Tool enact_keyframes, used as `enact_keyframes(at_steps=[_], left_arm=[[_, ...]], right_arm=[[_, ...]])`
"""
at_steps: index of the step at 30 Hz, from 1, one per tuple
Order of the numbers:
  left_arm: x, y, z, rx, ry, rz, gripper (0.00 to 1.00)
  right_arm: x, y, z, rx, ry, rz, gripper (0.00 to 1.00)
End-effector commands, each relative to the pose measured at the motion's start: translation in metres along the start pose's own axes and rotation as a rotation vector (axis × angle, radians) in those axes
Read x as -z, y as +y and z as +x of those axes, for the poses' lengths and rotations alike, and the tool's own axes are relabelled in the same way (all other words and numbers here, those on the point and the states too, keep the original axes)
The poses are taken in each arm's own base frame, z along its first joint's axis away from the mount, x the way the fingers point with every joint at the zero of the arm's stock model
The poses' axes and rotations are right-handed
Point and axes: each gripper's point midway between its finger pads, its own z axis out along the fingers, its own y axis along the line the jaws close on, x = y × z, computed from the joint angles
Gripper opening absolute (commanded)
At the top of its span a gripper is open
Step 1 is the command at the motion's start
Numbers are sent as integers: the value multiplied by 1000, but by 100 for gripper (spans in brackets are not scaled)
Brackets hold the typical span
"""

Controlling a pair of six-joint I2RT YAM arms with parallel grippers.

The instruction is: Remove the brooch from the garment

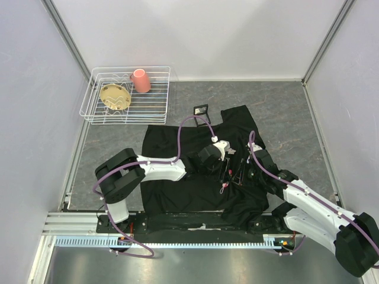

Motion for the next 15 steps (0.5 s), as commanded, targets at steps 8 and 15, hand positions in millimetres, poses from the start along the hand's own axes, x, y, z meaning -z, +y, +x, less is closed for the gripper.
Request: enact_keyframes(at_steps=[8,15], left_arm=[[-9,-4,-16,-5,-31,9,44],[-10,-2,-15,-5,-31,4,36]], right_arm=[[2,14,-13,20,-38,-50,19],[2,14,-13,15,-36,-49,19]])
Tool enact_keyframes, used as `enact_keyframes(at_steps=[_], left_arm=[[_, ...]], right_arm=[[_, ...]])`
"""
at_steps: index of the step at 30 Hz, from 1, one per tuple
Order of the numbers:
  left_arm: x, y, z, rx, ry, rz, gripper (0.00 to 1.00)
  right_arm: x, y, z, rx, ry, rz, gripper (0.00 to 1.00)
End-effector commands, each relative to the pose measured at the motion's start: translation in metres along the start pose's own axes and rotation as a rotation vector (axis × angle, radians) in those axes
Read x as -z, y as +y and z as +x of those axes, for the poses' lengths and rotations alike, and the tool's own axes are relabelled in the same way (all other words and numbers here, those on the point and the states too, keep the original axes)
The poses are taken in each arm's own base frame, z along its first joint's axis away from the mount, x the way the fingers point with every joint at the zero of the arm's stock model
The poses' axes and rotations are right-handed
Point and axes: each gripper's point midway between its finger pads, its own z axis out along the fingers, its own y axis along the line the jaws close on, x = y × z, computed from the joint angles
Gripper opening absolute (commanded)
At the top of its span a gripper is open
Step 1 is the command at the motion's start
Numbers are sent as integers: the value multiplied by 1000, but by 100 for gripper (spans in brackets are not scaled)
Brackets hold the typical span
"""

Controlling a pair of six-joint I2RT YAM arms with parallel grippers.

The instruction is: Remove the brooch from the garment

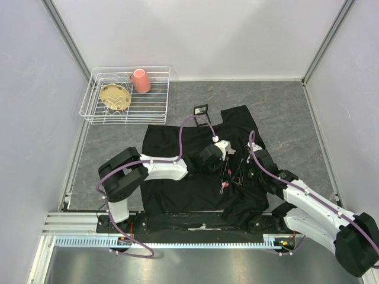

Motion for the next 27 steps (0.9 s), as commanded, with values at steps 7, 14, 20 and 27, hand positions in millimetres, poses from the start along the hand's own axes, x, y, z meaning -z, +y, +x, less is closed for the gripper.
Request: enact_keyframes(at_steps=[7,14,20,27], left_arm=[[3,-4,-12,-16,-25,33,18],[6,-4,-8,20,-3,105,8],[6,-11,-6,27,8,151,2],[5,-12,-5,36,20,169,2]], right_arm=[[0,14,-11,36,-24,-54,21],[-1,17,-12,63,-18,-68,27],[-6,17,-14,61,-13,-62,22],[-4,21,-18,63,-30,-74,24]])
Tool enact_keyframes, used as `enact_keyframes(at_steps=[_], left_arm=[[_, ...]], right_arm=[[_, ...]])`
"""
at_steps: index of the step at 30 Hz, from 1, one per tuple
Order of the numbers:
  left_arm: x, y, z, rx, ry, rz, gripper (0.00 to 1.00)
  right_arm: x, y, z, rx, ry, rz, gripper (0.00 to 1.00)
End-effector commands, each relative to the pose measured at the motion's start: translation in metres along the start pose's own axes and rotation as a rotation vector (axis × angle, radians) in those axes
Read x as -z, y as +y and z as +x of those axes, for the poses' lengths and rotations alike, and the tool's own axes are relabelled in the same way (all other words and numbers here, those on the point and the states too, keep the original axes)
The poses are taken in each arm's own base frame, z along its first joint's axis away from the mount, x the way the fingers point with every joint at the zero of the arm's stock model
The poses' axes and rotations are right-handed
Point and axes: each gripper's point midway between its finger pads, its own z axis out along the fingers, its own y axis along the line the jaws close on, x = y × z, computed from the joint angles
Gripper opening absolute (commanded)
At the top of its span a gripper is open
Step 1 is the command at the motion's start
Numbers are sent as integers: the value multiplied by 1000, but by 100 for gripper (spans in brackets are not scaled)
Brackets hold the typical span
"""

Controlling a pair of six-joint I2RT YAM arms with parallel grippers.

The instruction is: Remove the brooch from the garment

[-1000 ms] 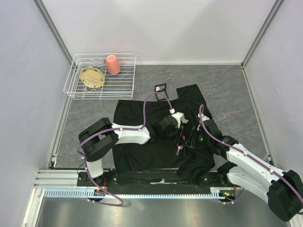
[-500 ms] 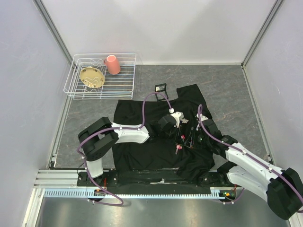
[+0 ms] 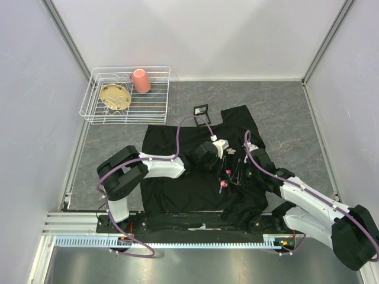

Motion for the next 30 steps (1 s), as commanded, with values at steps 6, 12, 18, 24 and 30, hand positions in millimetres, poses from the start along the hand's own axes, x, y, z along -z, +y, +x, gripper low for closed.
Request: enact_keyframes(at_steps=[6,12,18,24,30], left_arm=[[1,-13,0,55,16,136,2],[2,-16,-1,59,20,172,2],[2,-18,0,66,27,185,2],[2,-16,-2,79,32,189,2],[2,-10,-3,92,46,188,2]], right_arm=[[7,23,-21,25,-80,-89,25],[8,29,-22,17,-88,-122,24],[4,26,-20,19,-76,-113,19],[0,17,-8,20,-30,-79,21],[4,15,-8,33,-34,-65,26]])
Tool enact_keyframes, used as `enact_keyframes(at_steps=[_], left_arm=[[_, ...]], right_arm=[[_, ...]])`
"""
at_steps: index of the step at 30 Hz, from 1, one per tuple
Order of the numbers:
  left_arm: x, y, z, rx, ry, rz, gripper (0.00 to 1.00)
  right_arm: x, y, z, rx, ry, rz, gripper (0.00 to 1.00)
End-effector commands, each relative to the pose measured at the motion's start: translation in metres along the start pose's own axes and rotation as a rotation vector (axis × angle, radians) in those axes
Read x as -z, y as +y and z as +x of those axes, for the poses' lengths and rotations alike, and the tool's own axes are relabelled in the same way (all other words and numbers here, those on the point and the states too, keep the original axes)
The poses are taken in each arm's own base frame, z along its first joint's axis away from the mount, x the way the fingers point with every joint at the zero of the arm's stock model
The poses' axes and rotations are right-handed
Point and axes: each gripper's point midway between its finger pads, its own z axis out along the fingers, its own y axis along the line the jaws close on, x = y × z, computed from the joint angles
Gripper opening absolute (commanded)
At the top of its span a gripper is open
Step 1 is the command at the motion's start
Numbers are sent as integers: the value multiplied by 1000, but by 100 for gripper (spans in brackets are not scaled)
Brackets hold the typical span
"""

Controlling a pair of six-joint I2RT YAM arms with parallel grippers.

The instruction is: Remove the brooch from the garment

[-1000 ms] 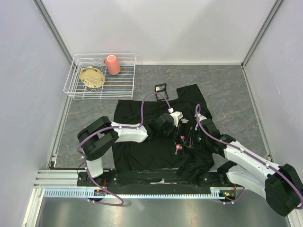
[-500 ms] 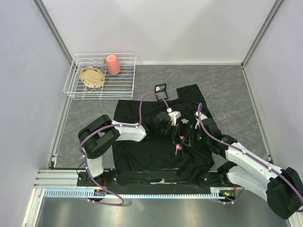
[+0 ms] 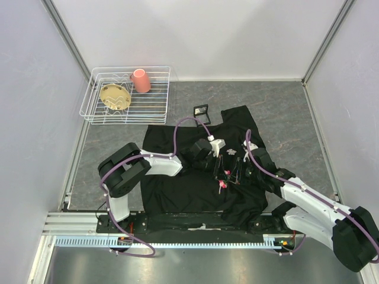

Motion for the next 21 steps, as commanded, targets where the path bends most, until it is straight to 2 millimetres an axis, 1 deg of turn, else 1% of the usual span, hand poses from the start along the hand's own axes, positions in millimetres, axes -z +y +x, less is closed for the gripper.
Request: enact_keyframes(at_steps=[1,5,8,12,15,16,21], left_arm=[[0,-11,-6,22,9,67,2],[0,-15,-5,22,27,89,2],[0,-18,-5,19,35,99,2],[-1,-20,-3,18,47,117,2],[0,-24,-3,22,50,138,2],[-1,-25,-3,23,52,142,2],[1,-28,-5,26,49,155,2]], right_arm=[[1,0,0,21,-3,2,25],[-2,-2,5,20,13,4,22],[-3,-2,3,19,6,3,20],[-5,2,2,13,3,-21,19],[-8,2,4,6,8,-26,13],[-8,1,6,5,12,-22,10],[-11,-1,9,3,18,-24,8]])
